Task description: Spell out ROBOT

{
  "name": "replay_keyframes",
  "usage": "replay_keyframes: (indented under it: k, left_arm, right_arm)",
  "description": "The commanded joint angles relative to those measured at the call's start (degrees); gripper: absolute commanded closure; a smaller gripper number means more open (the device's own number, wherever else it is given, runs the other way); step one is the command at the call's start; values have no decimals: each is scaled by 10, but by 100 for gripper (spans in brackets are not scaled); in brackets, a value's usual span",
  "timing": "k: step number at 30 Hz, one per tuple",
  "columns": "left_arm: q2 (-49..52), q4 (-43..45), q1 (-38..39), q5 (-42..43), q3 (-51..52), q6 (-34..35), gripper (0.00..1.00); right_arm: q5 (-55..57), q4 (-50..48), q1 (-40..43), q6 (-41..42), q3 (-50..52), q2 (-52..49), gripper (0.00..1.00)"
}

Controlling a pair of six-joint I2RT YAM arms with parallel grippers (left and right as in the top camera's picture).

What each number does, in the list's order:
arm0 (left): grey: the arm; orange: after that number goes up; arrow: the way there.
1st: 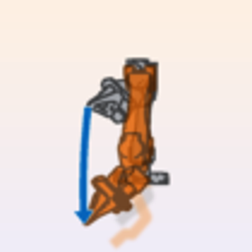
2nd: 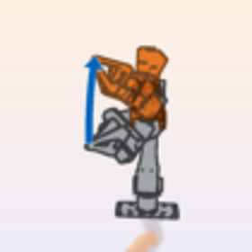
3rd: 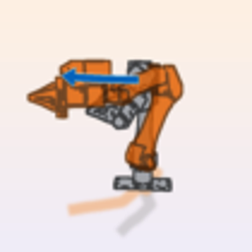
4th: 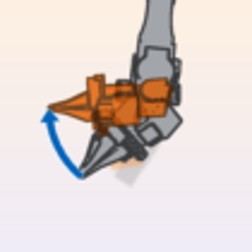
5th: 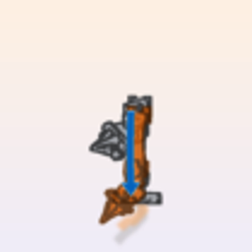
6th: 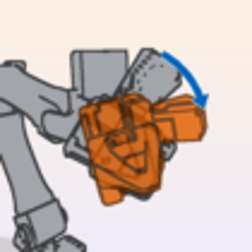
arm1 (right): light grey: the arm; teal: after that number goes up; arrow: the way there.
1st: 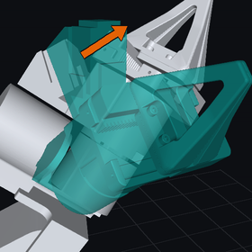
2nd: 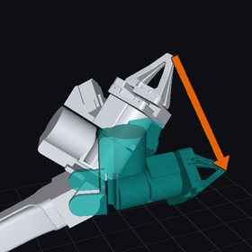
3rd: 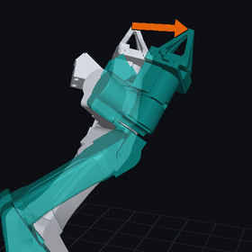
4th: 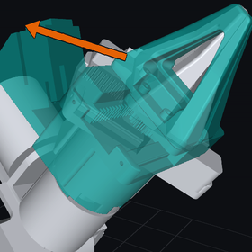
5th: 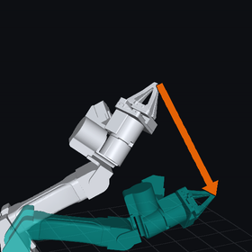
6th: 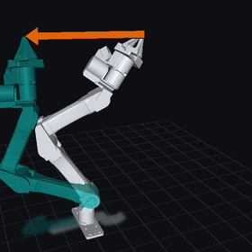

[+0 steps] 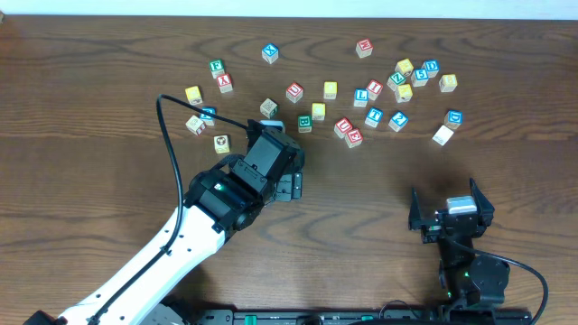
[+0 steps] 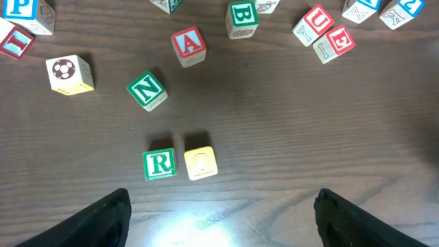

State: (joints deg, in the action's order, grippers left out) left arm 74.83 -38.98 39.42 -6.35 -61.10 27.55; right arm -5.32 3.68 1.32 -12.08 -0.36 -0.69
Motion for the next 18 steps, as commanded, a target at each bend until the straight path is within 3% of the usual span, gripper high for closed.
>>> replay_keyframes:
  k: [1, 9, 14, 18]
  left_arm:
    - [-3, 0, -2, -2, -12, -10, 16]
    - [-4, 0, -7, -2, -12, -45, 16]
    - [-7, -3, -71, 2, -12, -54, 16]
    - [-14, -8, -155, 93, -12, -118, 16]
  right_arm:
    - [2, 3, 2, 9, 0, 3, 1]
    - [2, 3, 2, 9, 0, 3, 1]
    - [2, 3, 2, 9, 0, 3, 1]
    - [2, 3, 2, 9, 0, 3, 1]
